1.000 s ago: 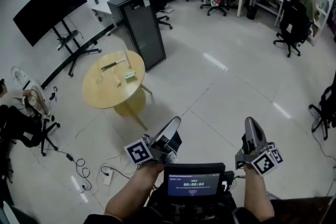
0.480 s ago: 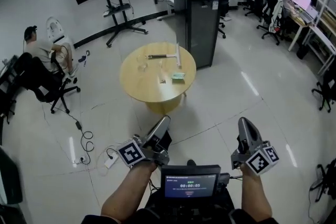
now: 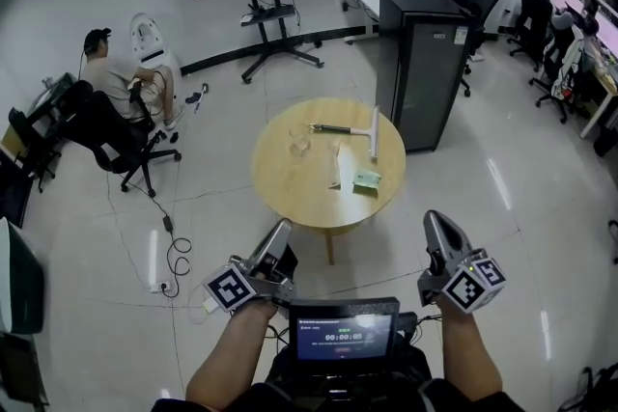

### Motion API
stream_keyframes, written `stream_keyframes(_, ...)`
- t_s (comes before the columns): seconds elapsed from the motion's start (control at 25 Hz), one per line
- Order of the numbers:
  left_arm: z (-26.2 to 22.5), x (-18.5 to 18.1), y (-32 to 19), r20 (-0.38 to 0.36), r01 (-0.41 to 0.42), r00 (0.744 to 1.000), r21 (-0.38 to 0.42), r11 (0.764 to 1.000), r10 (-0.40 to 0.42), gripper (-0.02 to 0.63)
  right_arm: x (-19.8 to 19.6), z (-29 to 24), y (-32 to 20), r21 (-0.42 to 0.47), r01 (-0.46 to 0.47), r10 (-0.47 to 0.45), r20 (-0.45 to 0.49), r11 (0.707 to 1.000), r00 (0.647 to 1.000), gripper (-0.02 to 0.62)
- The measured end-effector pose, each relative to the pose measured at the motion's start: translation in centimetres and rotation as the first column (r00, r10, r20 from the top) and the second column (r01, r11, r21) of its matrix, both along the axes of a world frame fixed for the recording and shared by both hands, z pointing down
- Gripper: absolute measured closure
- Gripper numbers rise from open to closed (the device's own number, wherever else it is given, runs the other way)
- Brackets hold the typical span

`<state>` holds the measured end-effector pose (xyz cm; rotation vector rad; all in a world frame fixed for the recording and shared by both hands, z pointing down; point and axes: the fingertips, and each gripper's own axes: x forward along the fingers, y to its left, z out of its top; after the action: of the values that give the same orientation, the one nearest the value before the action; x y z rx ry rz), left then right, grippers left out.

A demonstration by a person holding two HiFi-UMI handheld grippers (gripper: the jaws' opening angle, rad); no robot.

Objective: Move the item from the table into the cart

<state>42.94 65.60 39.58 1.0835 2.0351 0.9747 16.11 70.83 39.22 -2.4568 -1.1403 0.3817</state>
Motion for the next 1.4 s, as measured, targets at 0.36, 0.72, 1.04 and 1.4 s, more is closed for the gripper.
stream_keyframes(0.36,-0.1,7.5,17.5,-0.211,0.122,0.97,-0.02,0.992,-0.124,0.601,7.7,2.4,20.2,0.077,0.105,-0.112,0.084,0.991,0.99,0.591)
stream_keyframes(0.72,2.4,16.2,34.1,-0.347,0.119,0.931,-0.007,0.993,-0.114,0.601,20.1,5.8,35.1,0.2,0.267,-0.314,0.263,0.943,0.912,0.409)
stream_keyframes(1.04,8.7,16.9,44.3,-0.547,0.157,0.837,0.207,0.966,-0.019,0.552,23.4,13.3,42.3,0.394,0.407,-0.559,0.448,0.824,0.698,0.268)
stream_keyframes(1.4,18.9,11.6,50.1,-0.596,0.094,0.774,0.443,0.891,0.214,0.553,19.8,25.5,48.0,0.593,0.365,-0.695,0.569,0.717,0.44,0.268)
